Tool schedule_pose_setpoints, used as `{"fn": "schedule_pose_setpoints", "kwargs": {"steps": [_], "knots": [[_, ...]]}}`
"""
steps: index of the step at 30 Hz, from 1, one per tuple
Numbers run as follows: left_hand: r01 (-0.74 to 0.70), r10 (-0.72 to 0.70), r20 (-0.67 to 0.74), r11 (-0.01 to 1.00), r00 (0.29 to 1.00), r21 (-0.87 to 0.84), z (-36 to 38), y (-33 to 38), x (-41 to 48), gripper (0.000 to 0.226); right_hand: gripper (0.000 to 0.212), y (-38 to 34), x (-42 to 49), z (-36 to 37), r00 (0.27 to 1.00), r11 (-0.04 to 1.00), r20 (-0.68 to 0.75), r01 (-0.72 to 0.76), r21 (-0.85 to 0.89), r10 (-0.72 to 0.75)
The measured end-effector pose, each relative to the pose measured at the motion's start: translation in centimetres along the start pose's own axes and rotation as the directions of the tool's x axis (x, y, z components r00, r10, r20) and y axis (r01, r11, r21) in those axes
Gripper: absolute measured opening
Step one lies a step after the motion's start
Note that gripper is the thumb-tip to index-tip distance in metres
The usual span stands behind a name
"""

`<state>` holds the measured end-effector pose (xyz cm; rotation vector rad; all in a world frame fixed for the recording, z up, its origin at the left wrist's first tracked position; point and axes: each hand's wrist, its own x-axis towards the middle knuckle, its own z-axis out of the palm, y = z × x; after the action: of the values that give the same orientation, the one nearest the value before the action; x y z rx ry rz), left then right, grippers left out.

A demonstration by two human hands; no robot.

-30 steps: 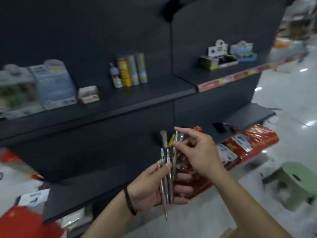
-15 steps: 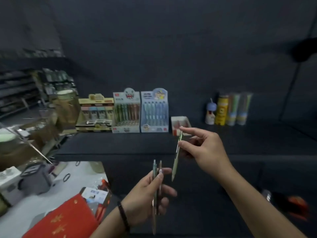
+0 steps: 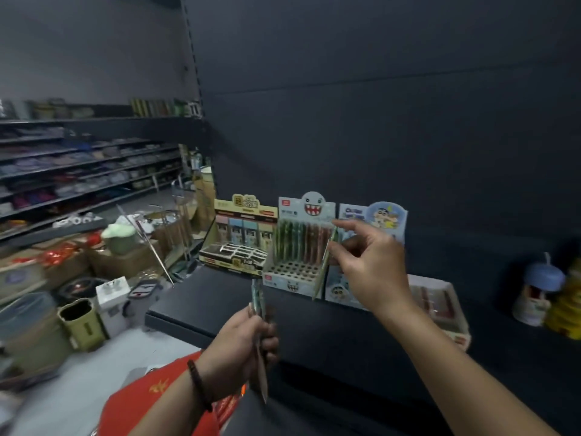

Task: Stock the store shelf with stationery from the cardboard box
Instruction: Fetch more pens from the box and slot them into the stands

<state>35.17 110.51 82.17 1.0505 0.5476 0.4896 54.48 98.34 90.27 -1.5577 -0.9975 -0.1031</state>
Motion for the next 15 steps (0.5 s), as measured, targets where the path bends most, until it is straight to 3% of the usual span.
{"fn": "schedule_pose_setpoints", "kwargs": {"steps": [3, 7, 15], "knots": [[-0.101, 0.101, 0.05, 0.995, 0.994, 0.001, -1.8, 1.4, 2.8, 0.027, 0.033, 1.3, 2.5, 3.8, 1.0, 0.999, 0.015, 0.015, -0.051, -0.014], [-0.154, 0.156, 0.056, 0.987, 0.986, -0.046, -4.4, 3.7, 6.8, 0.051, 0.034, 2.5, 4.5, 8.3, 0.999, 0.99, -0.029, 0.027, -0.141, -0.032], [-0.14, 0.157, 0.27, 0.987, 0.95, -0.081, -9.0, 6.6, 15.1, 0.023, 0.039, 4.6, 7.5, 15.2, 0.992, 0.959, -0.124, -0.053, -0.277, 0.019]]}}
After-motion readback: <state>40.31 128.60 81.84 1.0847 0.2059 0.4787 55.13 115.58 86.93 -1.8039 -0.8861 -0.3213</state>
